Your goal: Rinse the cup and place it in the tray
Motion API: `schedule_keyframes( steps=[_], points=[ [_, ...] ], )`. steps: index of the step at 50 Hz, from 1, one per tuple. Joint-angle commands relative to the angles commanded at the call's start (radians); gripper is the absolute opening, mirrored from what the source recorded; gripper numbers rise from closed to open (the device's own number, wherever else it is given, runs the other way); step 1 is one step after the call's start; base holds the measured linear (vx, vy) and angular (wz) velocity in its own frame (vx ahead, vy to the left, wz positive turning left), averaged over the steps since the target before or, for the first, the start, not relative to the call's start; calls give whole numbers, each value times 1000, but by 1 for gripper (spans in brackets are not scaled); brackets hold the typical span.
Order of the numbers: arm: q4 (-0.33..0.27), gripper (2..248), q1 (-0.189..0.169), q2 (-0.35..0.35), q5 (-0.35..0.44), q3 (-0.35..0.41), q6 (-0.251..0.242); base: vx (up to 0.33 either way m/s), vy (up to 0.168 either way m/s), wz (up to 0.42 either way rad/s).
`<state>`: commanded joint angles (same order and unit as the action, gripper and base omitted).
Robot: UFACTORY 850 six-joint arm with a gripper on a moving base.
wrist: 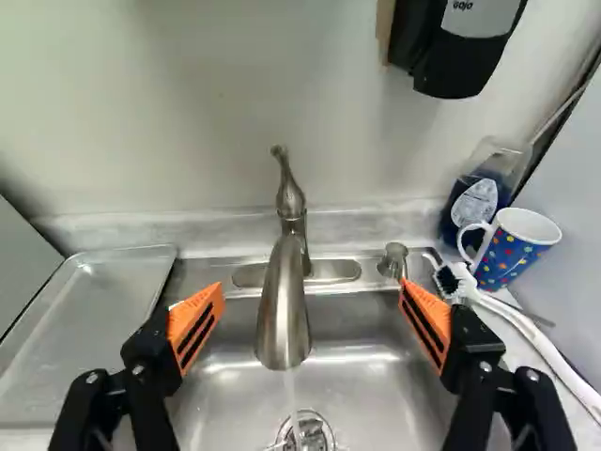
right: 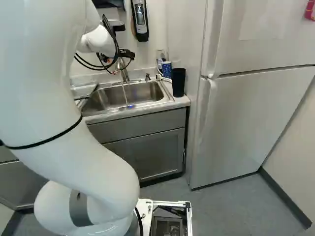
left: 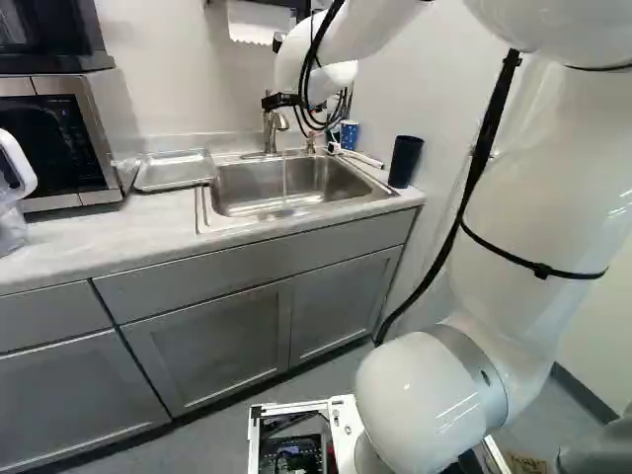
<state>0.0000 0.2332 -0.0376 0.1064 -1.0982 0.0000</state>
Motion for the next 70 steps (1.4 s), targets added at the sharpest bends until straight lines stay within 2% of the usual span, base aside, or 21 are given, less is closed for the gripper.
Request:
schedule_keyframes(
  steps=[16,32,42,55,70],
  points=[
    [0,247,-7,86,-94,86,0,0,0,0],
    [0,247,-33,149,-188,147,0,0,0,0],
    [0,247,-52,174,-193,170,0,0,0,0],
    [0,247,-59,176,-193,172,0,0,0,0],
    [0,247,-91,175,-193,171,0,0,0,0]
  ],
)
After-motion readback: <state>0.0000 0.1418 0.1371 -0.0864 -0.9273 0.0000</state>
